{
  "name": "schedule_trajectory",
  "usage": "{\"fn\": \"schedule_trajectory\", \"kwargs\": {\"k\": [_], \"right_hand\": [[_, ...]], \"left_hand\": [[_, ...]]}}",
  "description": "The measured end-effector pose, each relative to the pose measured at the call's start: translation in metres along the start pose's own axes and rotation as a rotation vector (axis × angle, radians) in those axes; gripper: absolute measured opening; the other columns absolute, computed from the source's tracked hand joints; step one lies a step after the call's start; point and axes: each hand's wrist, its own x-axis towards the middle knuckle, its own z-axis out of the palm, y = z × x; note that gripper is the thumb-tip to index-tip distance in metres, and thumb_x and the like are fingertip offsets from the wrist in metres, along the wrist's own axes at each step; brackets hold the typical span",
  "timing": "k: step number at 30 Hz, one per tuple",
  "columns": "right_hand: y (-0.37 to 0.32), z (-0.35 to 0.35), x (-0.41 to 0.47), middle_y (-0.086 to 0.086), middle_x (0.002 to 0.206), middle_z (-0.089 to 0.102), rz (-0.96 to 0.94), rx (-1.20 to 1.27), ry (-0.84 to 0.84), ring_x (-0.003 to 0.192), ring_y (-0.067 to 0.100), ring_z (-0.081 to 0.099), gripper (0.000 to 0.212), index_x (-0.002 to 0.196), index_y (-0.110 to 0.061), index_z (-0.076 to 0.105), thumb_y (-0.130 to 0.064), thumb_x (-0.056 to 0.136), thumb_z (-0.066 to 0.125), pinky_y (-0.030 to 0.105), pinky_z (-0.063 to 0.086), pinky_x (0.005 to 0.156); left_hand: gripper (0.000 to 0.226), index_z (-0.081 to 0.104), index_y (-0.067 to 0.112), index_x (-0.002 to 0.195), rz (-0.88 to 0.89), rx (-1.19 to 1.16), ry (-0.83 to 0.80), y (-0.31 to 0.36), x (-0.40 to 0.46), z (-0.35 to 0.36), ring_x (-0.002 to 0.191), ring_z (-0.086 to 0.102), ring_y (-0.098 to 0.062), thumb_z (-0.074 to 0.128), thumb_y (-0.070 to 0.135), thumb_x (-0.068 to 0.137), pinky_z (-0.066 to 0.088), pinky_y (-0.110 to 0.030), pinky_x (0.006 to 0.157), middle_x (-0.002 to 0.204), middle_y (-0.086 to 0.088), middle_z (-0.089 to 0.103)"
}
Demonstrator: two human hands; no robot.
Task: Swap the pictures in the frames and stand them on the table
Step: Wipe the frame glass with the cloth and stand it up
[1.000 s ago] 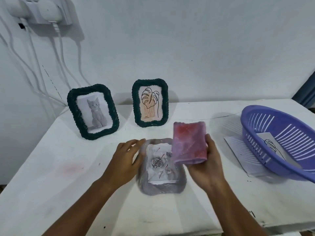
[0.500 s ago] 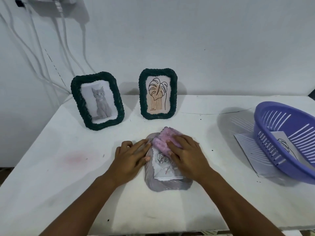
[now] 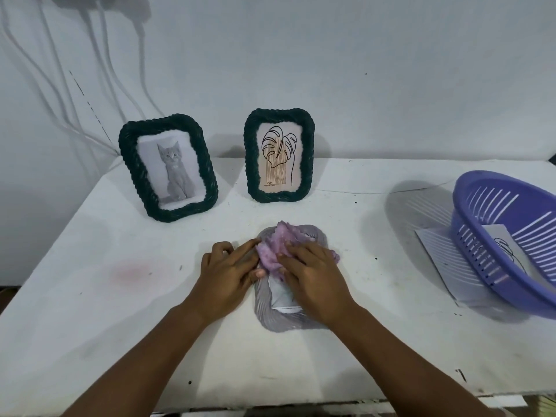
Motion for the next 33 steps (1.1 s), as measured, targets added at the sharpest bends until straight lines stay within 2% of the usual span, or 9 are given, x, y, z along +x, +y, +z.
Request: {"fn": "schedule_trajectory", "kwargs": {"k": [3, 5, 8, 13, 18, 24, 30, 33], "right_hand": [[-0.004, -0.007, -0.020, 0.003, 0.111, 0.069, -0.055, 0.024, -0.025, 0.109, 0.023, 0.058, 0.030, 0.099, -0.015, 0.073, -0.026, 0.089, 0.047, 0.037, 0.042, 0.096], [-0.003, -0.014, -0.034, -0.001, 0.115, 0.067, -0.078, 0.021, -0.046, 0.112, 0.019, 0.055, 0.029, 0.101, -0.018, 0.073, -0.026, 0.090, 0.047, 0.035, 0.039, 0.097], [0.001, -0.023, -0.044, -0.003, 0.117, 0.067, -0.103, -0.004, -0.053, 0.113, 0.017, 0.056, 0.028, 0.101, -0.019, 0.073, -0.025, 0.090, 0.048, 0.033, 0.040, 0.096], [0.018, -0.024, -0.036, 0.001, 0.113, 0.069, -0.092, -0.106, 0.023, 0.110, 0.022, 0.061, 0.029, 0.101, -0.015, 0.074, -0.019, 0.086, 0.049, 0.037, 0.046, 0.094], [0.034, -0.009, -0.001, 0.004, 0.110, 0.071, 0.016, -0.148, 0.038, 0.112, 0.026, 0.060, 0.024, 0.100, -0.012, 0.074, -0.017, 0.082, 0.059, 0.037, 0.036, 0.097], [0.026, -0.002, 0.022, 0.004, 0.101, 0.073, 0.059, -0.083, 0.000, 0.107, 0.029, 0.061, 0.028, 0.094, -0.013, 0.075, -0.021, 0.084, 0.050, 0.038, 0.044, 0.094], [0.000, -0.010, -0.005, -0.003, 0.102, 0.072, -0.083, 0.019, -0.098, 0.110, 0.024, 0.058, 0.031, 0.095, -0.019, 0.075, -0.027, 0.088, 0.046, 0.035, 0.043, 0.094], [0.000, -0.023, -0.030, -0.006, 0.105, 0.072, -0.159, 0.043, -0.136, 0.113, 0.018, 0.058, 0.029, 0.098, -0.019, 0.075, -0.025, 0.087, 0.048, 0.033, 0.045, 0.095]], "left_hand": [[0.058, 0.051, 0.031, 0.131, 0.010, 0.013, 0.022, -0.002, 0.000, 0.002, 0.095, 0.032, -0.018, 0.016, 0.060, 0.094, 0.031, -0.035, 0.073, 0.140, 0.009, 0.050], [0.057, 0.046, 0.031, 0.134, 0.019, 0.045, 0.031, -0.003, 0.000, 0.003, 0.094, 0.033, -0.018, 0.015, 0.059, 0.095, 0.032, -0.034, 0.072, 0.139, 0.009, 0.051], [0.061, 0.051, 0.030, 0.133, 0.014, 0.043, 0.036, -0.004, 0.000, 0.003, 0.094, 0.033, -0.017, 0.015, 0.061, 0.095, 0.032, -0.034, 0.072, 0.139, 0.011, 0.049], [0.059, 0.052, 0.033, 0.131, 0.018, 0.013, 0.044, -0.004, 0.002, 0.004, 0.094, 0.032, -0.015, 0.020, 0.064, 0.092, 0.033, -0.034, 0.072, 0.140, 0.015, 0.047], [0.059, 0.051, 0.034, 0.132, 0.013, 0.000, 0.056, -0.005, 0.002, 0.005, 0.094, 0.030, -0.015, 0.020, 0.065, 0.092, 0.033, -0.035, 0.073, 0.139, 0.019, 0.040], [0.067, 0.048, 0.032, 0.136, -0.039, 0.005, 0.024, -0.002, 0.002, 0.005, 0.099, 0.031, -0.018, 0.016, 0.068, 0.090, 0.031, -0.035, 0.077, 0.143, 0.012, 0.044], [0.061, 0.057, 0.033, 0.124, -0.030, -0.015, 0.032, 0.000, 0.002, 0.006, 0.094, 0.032, -0.018, 0.017, 0.066, 0.091, 0.030, -0.035, 0.073, 0.139, 0.010, 0.050], [0.057, 0.047, 0.033, 0.134, -0.033, 0.013, 0.039, -0.002, 0.001, 0.008, 0.094, 0.031, -0.017, 0.023, 0.062, 0.092, 0.032, -0.034, 0.073, 0.140, 0.010, 0.049]]}}
